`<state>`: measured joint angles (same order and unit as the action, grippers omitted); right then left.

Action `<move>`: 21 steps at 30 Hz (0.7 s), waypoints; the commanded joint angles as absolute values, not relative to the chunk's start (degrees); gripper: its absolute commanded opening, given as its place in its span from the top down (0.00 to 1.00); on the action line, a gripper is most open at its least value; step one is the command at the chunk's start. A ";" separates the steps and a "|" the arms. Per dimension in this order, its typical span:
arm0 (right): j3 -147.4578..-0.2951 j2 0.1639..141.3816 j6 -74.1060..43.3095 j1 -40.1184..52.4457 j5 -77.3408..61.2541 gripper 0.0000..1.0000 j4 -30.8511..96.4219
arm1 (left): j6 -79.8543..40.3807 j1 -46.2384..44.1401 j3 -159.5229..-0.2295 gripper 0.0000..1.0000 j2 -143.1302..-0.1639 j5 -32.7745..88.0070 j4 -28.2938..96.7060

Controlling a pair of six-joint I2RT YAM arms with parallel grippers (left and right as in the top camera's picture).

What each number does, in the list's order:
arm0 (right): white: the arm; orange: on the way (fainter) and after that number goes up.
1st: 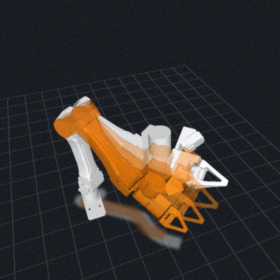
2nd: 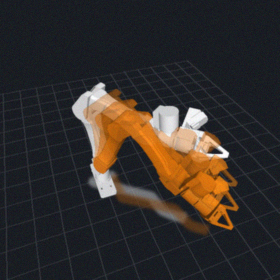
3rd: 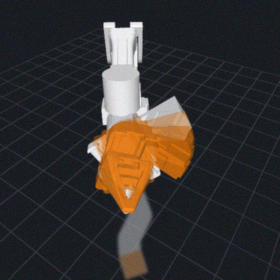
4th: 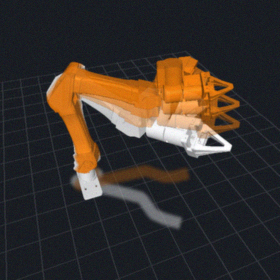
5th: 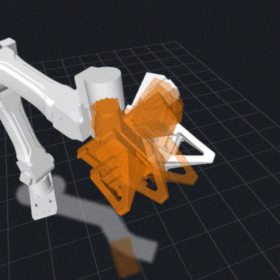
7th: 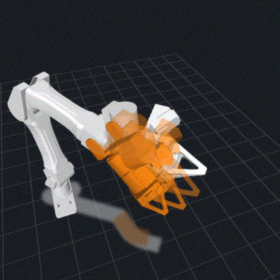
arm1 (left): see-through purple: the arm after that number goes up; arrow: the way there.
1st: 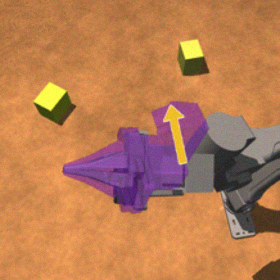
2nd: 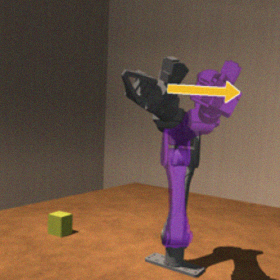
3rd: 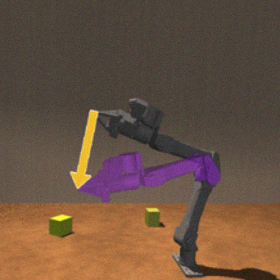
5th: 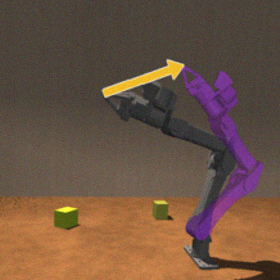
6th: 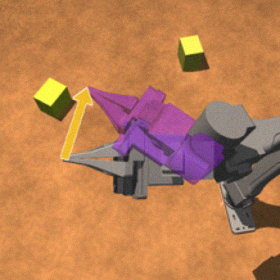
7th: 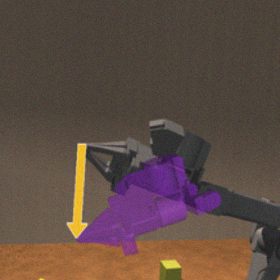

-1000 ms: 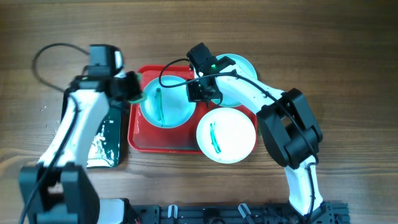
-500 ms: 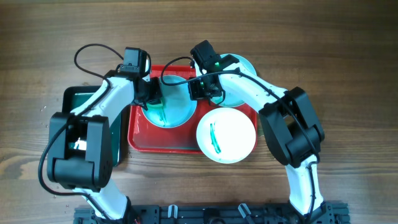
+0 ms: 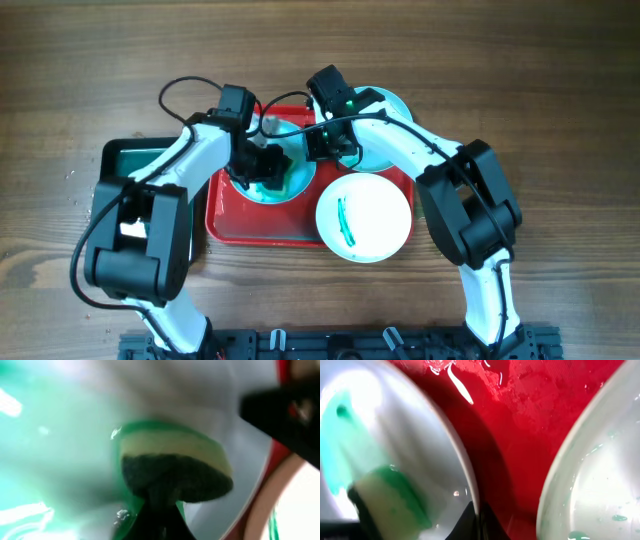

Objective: Clean dirty plates on tray and stack at the side
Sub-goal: 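Scrub the held plate with the sponge in the left gripper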

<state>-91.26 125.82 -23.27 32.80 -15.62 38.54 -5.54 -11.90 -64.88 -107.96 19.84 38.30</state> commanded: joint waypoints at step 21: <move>-91.37 125.47 -22.63 32.75 -16.62 0.96 38.59 | 6.02 -9.63 -64.47 0.96 -109.30 27.44 45.74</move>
<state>-91.26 125.82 -22.81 32.73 -16.05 38.81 -3.27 -8.97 -66.15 -107.59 15.68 45.50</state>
